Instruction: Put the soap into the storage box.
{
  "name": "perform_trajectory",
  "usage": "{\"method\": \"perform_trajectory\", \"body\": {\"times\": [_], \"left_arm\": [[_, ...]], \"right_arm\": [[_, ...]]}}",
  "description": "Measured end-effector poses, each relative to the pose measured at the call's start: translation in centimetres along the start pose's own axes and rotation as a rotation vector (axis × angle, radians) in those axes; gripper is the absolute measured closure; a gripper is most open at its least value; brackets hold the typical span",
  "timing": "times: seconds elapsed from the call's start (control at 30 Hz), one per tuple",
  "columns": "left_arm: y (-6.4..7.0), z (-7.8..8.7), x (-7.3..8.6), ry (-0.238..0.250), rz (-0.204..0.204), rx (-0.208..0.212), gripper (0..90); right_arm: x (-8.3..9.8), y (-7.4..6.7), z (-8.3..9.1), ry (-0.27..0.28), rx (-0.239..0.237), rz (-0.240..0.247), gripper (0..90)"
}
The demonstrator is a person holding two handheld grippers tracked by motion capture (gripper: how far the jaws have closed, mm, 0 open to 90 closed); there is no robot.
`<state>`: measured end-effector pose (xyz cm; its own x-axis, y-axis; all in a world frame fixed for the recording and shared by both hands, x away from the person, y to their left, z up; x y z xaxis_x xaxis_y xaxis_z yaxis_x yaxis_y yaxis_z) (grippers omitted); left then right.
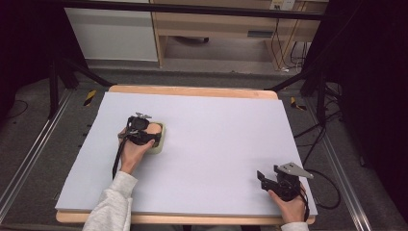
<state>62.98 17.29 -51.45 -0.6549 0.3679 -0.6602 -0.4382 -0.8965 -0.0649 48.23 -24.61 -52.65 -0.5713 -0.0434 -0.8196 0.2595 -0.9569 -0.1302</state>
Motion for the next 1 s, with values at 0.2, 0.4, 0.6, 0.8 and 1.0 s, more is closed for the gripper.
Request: {"method": "perform_trajectory", "body": {"times": [0.2,0.4,0.6,0.8,1.0], "left_arm": [[0.0,0.0,0.0,0.002,-0.001,-0.004,31.6],[0.0,0.1,0.0,0.000,-0.006,-0.012,31.3],[-0.1,0.7,-0.2,0.025,0.000,-0.012,28.4],[-0.2,2.3,-0.5,0.065,0.004,-0.003,26.6],[0.5,4.3,-0.2,0.122,-0.018,0.028,24.7]], "right_arm": [[0.0,0.0,0.0,-0.001,-0.001,0.000,28.7],[0.0,0.0,0.0,0.000,-0.001,0.001,28.8],[0.0,0.0,0.0,-0.001,-0.001,0.000,28.8],[0.0,0.1,0.0,0.000,0.004,0.003,28.8],[0.1,0.2,0.1,0.002,0.006,-0.012,27.1]]}}
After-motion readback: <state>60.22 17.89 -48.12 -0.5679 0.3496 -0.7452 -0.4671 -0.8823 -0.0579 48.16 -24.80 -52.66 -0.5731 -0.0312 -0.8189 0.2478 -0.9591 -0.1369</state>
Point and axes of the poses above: each handheld gripper's, and its own axes: z roughly backward along the jaws, x roughly out of its underside, y roughly to its right, the point moved 9 cm from there along -z, roughly forward along the jaws, and after that the axes turned 6 degrees about -z, right-handed, at the moved point
